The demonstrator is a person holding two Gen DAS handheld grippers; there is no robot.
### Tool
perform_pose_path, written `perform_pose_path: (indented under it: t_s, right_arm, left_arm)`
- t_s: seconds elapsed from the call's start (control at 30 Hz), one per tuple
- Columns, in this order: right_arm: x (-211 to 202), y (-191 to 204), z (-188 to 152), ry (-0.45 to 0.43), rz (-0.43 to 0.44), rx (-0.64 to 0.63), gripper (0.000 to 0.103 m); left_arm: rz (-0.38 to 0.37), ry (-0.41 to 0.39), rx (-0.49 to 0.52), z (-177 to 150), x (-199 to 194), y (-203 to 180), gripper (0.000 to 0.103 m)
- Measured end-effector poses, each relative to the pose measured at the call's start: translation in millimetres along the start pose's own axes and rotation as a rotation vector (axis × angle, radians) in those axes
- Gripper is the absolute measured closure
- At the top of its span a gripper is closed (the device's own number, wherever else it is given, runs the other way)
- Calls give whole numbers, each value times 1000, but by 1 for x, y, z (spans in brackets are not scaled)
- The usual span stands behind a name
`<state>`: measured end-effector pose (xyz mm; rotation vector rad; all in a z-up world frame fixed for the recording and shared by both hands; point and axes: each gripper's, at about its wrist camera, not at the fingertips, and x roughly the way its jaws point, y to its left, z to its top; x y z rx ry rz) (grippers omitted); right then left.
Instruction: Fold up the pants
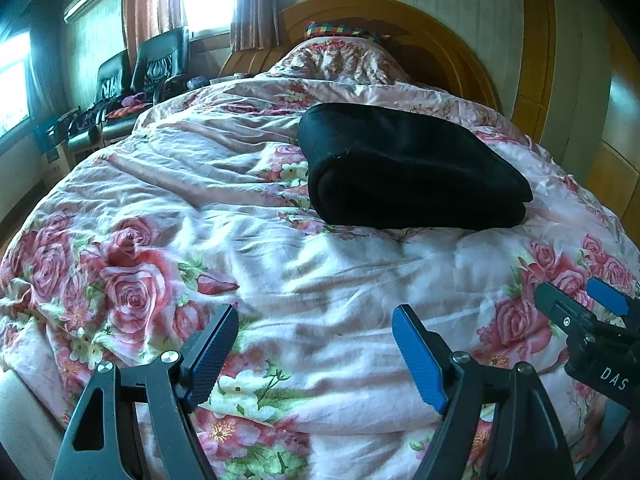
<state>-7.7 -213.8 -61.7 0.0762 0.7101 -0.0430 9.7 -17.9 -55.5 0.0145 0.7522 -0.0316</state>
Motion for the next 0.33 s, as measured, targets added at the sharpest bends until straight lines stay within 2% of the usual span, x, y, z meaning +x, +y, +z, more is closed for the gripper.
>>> perform_pose_path:
  t_s: [0.33]
  right_arm:
    - [2,0,-1,4,1,2,0]
  left_arm:
    - [-6,12,1,-2,2,-1,23]
